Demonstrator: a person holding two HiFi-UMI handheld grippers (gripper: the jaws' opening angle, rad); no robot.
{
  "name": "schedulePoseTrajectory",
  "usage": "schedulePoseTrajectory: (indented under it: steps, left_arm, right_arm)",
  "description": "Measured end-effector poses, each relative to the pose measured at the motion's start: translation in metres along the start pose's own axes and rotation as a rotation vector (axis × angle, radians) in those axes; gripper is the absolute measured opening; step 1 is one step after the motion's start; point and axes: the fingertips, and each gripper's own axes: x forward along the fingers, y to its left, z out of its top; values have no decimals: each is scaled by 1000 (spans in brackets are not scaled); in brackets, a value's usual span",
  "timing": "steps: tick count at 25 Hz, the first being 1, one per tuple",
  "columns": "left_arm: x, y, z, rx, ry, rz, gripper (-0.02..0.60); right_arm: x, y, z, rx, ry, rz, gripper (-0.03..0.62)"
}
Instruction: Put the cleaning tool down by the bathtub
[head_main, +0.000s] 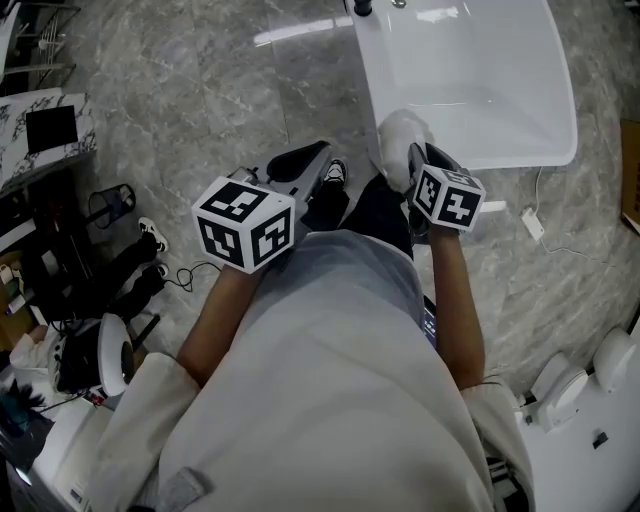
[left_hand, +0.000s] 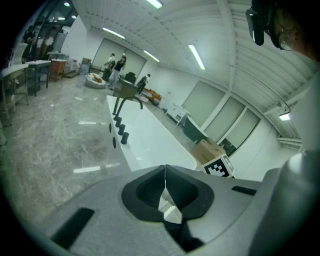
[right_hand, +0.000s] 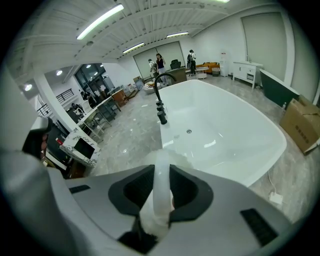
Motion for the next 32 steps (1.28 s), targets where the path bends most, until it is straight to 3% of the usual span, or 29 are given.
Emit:
schedulePoseTrajectory:
  steps: [32]
  left_arm:
    - [-11,15,-12,-52,13,50,9]
  right_arm:
    - [54,-19,-37,-101,146,-61,87]
